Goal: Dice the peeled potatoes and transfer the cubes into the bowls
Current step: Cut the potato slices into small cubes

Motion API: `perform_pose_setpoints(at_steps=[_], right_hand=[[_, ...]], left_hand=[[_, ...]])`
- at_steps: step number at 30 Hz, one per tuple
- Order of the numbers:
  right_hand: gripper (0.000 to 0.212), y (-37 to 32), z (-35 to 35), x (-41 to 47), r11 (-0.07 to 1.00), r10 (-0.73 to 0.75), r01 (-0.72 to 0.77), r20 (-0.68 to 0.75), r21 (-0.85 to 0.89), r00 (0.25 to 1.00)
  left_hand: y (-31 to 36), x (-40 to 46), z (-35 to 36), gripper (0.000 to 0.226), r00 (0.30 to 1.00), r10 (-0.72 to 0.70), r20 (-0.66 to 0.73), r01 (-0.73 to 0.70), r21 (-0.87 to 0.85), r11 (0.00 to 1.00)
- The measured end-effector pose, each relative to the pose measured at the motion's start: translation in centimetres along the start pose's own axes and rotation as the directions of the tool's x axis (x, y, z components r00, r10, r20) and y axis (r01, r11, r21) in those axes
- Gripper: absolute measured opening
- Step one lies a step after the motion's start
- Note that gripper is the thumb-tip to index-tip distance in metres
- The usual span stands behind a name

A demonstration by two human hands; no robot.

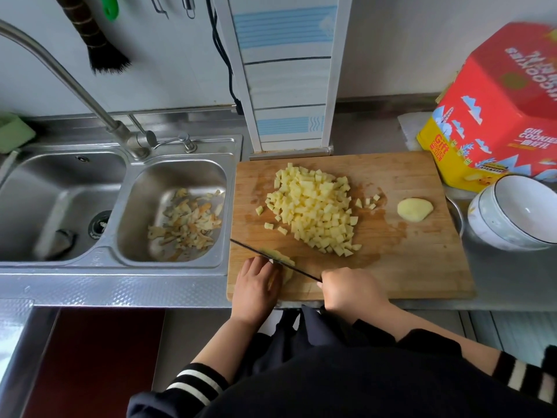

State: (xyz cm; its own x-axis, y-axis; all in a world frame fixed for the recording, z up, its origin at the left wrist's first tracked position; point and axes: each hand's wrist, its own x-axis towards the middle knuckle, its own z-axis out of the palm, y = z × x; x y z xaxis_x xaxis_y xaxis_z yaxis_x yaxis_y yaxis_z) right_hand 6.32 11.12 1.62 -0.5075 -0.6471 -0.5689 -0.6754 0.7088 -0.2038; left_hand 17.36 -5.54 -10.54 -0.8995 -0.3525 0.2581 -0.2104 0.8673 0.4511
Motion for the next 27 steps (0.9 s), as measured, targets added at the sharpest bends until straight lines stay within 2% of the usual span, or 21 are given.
perform_pose_setpoints(at_steps=[13,17,21,27], right_hand=[[0.014,0.1,-0.4,0.7,1.0,0.027,-0.027,0.043,-0.002,0.999],[0.022,0.1,-0.2,1.5,0.994,0.092,-0.096,0.088,0.043,0.992],[0.02,0.5,-0.2,1.8,0.983,0.135,-0.145,0.09,0.114,0.987],[0.028,0.7,-0.4,1.5,0.971,0.13,-0.138,0.055,0.197,0.99]], left_hand=[[-0.4,0.2,0.1,0.028,1.0,0.011,0.026,-0.011,0.013,1.0],[-0.5,0.2,0.2,0.025,0.999,0.033,0.004,-0.033,0.01,0.999],[-0.6,0.1,0.3,0.022,0.999,0.034,0.01,-0.035,0.012,0.999],[-0.2,0.1,-0.1,0.022,0.999,0.04,0.007,-0.04,0.003,0.999]])
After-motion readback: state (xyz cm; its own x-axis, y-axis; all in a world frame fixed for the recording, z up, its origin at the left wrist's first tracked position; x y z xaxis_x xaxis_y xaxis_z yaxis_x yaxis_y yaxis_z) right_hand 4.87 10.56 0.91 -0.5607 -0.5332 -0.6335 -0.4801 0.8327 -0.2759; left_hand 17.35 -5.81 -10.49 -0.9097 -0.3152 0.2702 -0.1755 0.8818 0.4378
